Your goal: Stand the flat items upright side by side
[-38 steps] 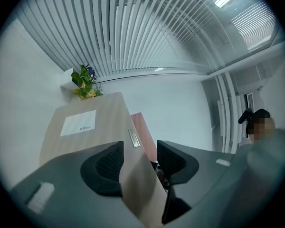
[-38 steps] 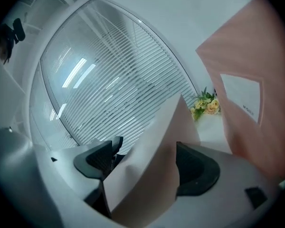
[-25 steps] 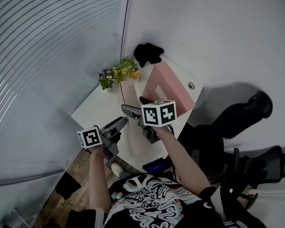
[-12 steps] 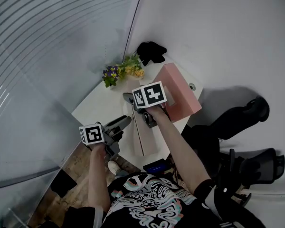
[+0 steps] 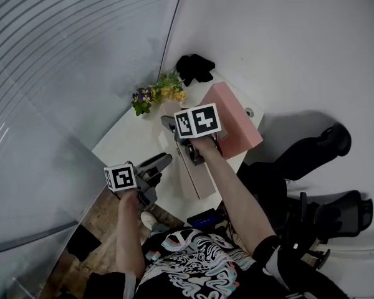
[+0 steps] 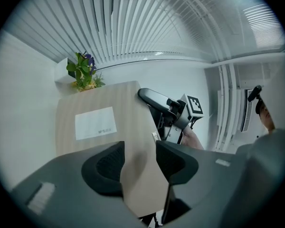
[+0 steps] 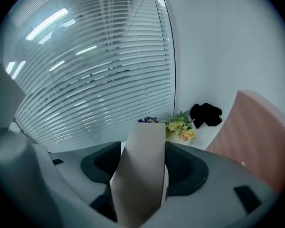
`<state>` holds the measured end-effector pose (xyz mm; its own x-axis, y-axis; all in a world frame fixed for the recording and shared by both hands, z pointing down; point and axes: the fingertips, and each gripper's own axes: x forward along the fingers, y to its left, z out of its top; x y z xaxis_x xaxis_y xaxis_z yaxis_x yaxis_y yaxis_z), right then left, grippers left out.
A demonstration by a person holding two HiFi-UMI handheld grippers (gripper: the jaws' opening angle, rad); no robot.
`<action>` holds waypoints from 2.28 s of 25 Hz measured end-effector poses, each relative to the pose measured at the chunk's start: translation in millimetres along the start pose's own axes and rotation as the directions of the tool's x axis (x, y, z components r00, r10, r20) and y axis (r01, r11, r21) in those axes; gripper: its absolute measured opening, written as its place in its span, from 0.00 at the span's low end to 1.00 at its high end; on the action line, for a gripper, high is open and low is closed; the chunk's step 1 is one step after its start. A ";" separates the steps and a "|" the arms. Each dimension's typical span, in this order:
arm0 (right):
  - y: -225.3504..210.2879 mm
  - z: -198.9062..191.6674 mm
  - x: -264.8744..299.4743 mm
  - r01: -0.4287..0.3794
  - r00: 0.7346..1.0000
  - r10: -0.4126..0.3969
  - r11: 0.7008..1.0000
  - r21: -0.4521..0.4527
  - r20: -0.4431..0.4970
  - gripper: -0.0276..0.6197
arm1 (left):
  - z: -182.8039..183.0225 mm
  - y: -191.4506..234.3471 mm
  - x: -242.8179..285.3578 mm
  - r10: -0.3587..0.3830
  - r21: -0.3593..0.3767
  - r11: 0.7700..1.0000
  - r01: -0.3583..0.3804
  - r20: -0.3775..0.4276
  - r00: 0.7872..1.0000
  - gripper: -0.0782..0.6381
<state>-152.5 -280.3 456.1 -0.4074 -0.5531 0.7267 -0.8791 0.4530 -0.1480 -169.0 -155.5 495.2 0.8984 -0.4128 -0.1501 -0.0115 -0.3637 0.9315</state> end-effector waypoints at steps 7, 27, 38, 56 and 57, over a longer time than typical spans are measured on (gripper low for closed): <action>-6.1 22.5 -26.9 0.010 0.990 -0.012 1.000 0.017 0.143 0.49 | -0.6 -3.3 1.9 -0.004 0.011 1.000 0.004 0.006 1.000 0.38; -4.4 62.0 -95.4 0.069 0.819 -0.060 0.998 0.007 0.571 0.49 | -28.3 -25.7 38.2 0.285 0.528 0.833 -0.166 -0.154 0.946 0.54; 5.0 38.4 -127.2 0.082 0.791 -0.040 0.996 -0.041 0.611 0.49 | -46.0 -4.1 37.1 0.387 0.556 0.795 -0.245 -0.153 0.909 0.60; -5.0 -50.6 -154.6 0.076 0.844 -0.015 0.993 -0.093 0.536 0.48 | -80.6 34.5 41.8 0.458 0.611 0.732 -0.300 -0.117 0.881 0.58; -6.8 -57.4 -153.3 0.079 0.852 -0.018 0.992 -0.095 0.524 0.48 | -78.9 36.4 40.4 0.456 0.596 0.739 -0.313 -0.101 0.884 0.56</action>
<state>-69.9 -158.4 384.2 -0.4609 -0.8454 0.2699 -0.8812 0.4721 -0.0260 -98.5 -119.5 549.2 0.8333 -0.4468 0.3257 -0.5519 -0.6373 0.5378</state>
